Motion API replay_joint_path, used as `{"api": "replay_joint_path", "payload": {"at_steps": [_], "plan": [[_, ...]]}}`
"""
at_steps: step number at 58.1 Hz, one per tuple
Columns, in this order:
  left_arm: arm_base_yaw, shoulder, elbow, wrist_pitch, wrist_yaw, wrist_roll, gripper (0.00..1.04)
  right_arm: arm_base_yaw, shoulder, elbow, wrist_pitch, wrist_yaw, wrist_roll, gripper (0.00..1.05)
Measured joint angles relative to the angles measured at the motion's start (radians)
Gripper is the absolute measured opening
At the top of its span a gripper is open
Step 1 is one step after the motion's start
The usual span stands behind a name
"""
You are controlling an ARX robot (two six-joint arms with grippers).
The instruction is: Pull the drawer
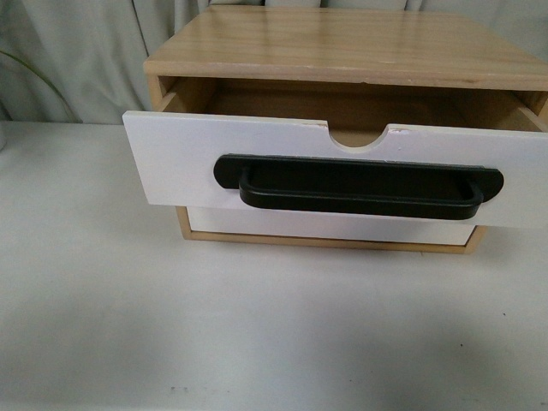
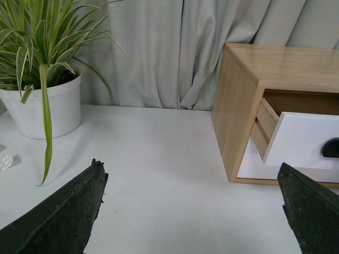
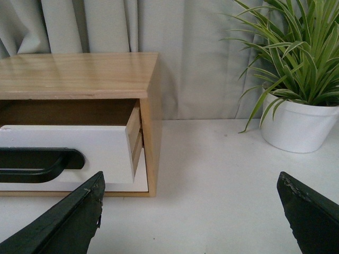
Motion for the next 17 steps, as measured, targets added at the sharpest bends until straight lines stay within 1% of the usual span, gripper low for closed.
{"api": "replay_joint_path", "payload": {"at_steps": [17], "plan": [[0.000,0.000,0.000,0.000,0.000,0.000,0.98,0.000,0.000,0.000,0.000,0.000,0.000,0.96]]}}
